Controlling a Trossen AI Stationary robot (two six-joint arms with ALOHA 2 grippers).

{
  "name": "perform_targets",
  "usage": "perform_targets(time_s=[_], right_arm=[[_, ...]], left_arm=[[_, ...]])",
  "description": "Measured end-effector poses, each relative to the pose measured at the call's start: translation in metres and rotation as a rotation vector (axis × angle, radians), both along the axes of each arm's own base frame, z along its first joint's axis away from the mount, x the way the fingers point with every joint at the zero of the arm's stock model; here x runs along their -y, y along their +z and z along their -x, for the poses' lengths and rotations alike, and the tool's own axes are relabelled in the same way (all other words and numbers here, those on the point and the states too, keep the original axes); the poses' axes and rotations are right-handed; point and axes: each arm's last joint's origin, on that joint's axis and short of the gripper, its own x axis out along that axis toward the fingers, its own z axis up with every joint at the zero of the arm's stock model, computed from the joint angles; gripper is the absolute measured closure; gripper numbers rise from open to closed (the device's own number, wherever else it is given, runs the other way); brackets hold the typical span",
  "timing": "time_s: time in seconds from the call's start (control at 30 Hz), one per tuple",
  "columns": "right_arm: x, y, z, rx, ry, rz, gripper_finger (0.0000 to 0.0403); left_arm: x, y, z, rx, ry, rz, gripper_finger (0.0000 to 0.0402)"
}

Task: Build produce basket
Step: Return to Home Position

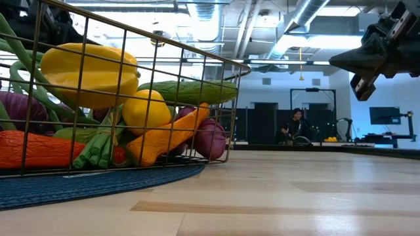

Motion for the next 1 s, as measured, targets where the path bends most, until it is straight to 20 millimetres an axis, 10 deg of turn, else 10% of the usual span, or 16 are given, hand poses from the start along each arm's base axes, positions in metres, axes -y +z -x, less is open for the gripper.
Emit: perform_targets(time_s=[0.67, 1.0], right_arm=[[0.0, 0.0, 0.0, 0.0, 0.001, 0.0, 0.0381], [-0.0001, 0.0001, 0.0, 0.001, 0.002, 0.0, 0.038]], left_arm=[[-0.0049, -0.0008, 0.002, -0.024, 0.18, -0.044, 0.0401], [0.0002, -0.0068, 0.0003, -0.066, -0.005, 0.012, 0.0401]])
